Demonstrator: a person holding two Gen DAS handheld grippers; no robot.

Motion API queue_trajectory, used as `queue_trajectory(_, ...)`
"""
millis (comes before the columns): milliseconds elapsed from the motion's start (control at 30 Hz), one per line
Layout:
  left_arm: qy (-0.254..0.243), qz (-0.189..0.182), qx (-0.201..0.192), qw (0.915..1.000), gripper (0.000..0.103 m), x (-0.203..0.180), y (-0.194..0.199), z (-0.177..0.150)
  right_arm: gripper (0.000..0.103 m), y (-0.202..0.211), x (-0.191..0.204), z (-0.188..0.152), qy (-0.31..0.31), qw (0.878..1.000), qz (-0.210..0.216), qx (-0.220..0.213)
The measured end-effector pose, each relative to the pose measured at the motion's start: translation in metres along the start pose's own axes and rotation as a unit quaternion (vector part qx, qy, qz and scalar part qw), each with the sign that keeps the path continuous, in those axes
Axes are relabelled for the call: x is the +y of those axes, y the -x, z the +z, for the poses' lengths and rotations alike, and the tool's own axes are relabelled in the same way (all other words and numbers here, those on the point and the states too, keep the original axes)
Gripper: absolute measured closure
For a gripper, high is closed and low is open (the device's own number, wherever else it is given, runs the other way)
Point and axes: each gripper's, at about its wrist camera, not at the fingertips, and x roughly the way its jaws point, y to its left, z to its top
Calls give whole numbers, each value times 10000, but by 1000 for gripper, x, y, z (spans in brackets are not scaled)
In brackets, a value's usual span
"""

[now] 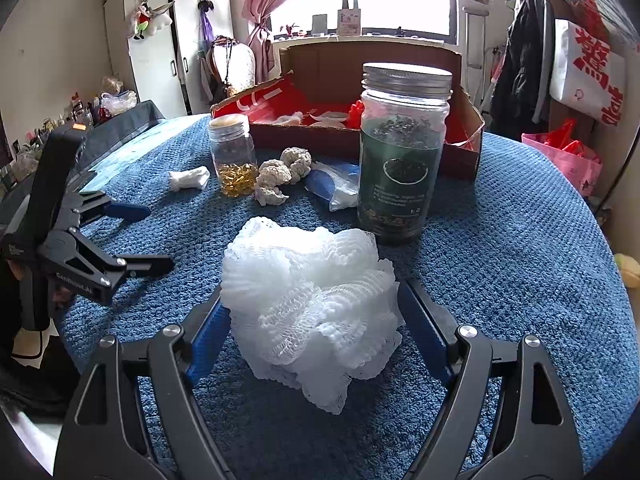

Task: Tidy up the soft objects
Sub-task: 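Lift the bath puff with the right gripper while the left gripper reopens above the blanket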

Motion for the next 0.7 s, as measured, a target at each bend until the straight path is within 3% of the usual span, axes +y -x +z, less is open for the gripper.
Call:
queue_trajectory(67, -41, 210, -427, 9989, 0, 4, 14, 8, 22, 1, 0, 0, 12, 10000, -14, -14)
queue_trajectory(167, -52, 348, -697, 9969, 0, 15, 24, 26, 22, -1, 0, 2, -12, 10000, 8, 23)
queue_trajectory(400, -255, 307, -249, 9989, 0, 53, -13, 56, 20, -9, -1, 3, -129, 9998, 72, 116)
queue_trajectory(467, -238, 82, -86, 9996, 2, 59, -25, 59, 20, -10, -2, 3, -172, 9997, 79, 128)
queue_trajectory(567, -256, -219, 76, 9994, 32, 58, -39, 59, 23, -13, -4, 2, -245, 9994, 215, 126)
queue_trajectory(600, -261, -332, 123, 9990, 51, 56, -41, 57, 31, -13, -4, 2, -264, 9992, 285, 125)
queue_trajectory(633, -265, -347, 114, 9990, 59, 52, -41, 57, 42, -13, -5, 1, -275, 9990, 329, 133)
queue_trajectory(667, -267, -333, 50, 9991, 66, 50, -39, 56, 45, -12, -5, 0, -296, 9989, 354, 113)
queue_trajectory(700, -251, -356, 30, 9990, 84, 48, -36, 54, 48, -9, -6, 0, -291, 9988, 375, 71)
